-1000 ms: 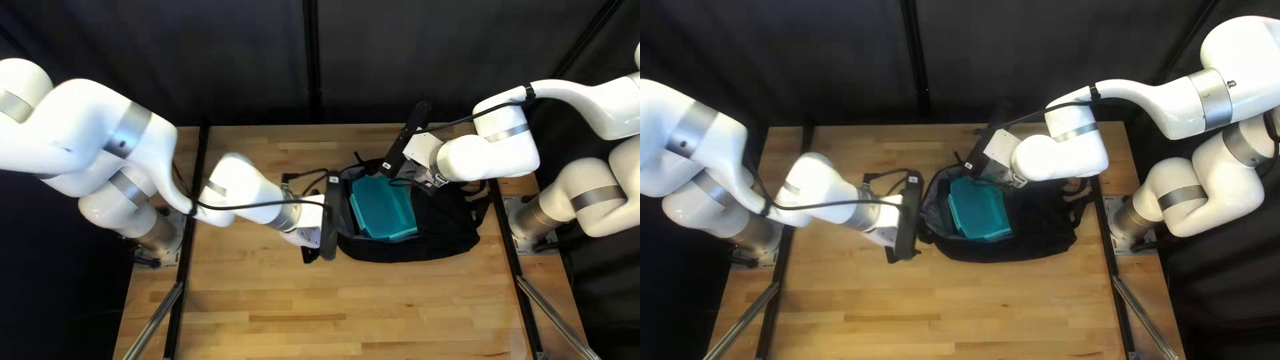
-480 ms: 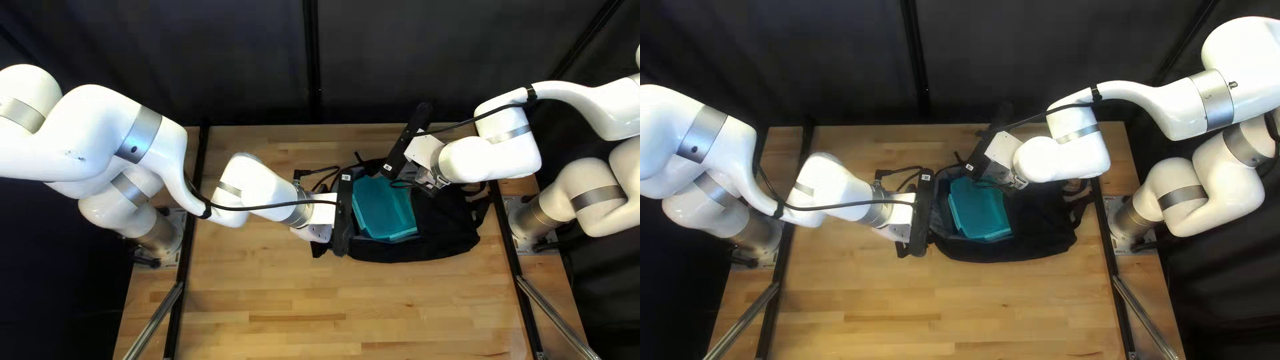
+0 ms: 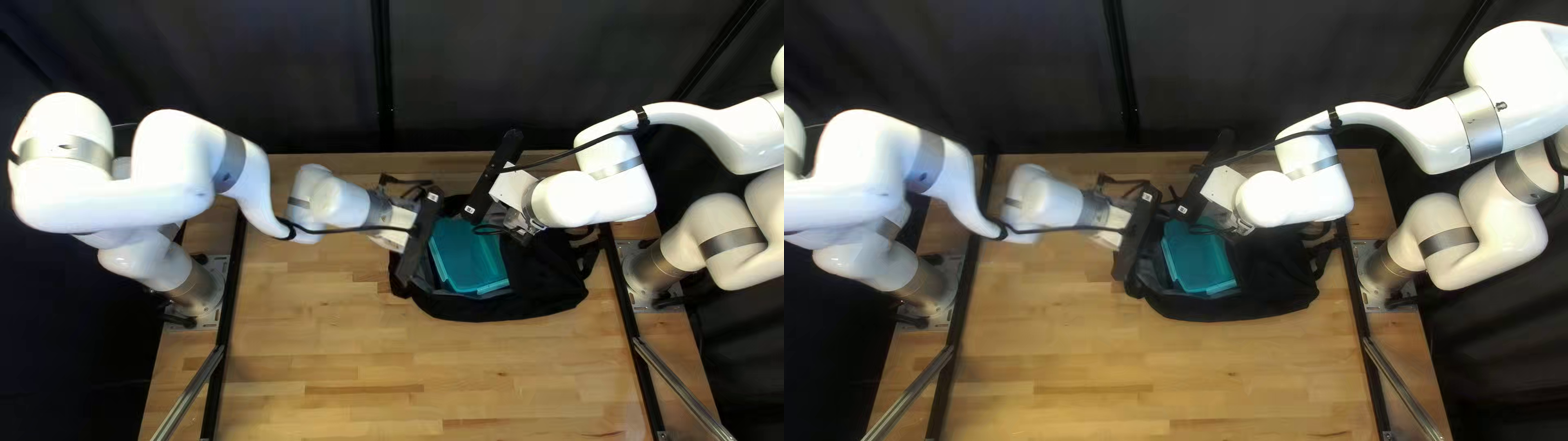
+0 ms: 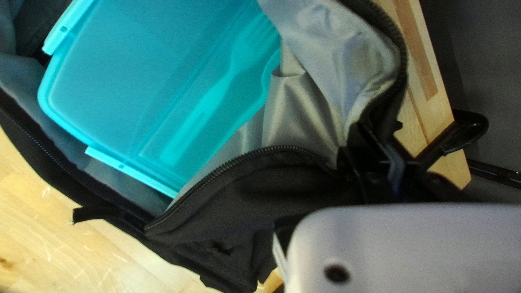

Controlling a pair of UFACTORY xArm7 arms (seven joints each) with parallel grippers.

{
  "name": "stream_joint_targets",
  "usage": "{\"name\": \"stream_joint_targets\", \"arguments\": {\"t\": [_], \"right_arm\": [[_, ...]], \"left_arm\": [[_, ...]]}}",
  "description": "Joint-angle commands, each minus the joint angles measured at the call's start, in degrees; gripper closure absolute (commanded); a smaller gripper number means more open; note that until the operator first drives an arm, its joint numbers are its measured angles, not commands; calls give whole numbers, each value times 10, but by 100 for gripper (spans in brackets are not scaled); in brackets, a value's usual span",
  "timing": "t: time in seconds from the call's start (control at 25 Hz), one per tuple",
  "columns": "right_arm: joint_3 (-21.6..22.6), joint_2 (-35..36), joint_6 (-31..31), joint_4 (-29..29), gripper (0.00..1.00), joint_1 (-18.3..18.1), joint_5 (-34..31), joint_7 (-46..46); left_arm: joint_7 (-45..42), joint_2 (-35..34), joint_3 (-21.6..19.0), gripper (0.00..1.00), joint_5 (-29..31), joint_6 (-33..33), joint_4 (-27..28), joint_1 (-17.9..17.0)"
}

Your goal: Remove a lunch box from a kids backpack

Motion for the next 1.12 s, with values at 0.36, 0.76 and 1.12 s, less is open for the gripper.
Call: {"name": "stream_joint_targets", "arguments": {"t": [0.36, 0.76, 1.12], "right_arm": [[1, 1, 11, 16, 100, 0, 2, -2], [2, -7, 9, 12, 100, 1, 3, -1], [1, -7, 35, 41, 100, 6, 38, -2]], "left_arm": [[108, 10, 118, 0, -198, -4, -29, -221], [105, -3, 67, 0, -86, -3, -22, -111], [172, 51, 152, 0, -190, -59, -25, -215]]}}
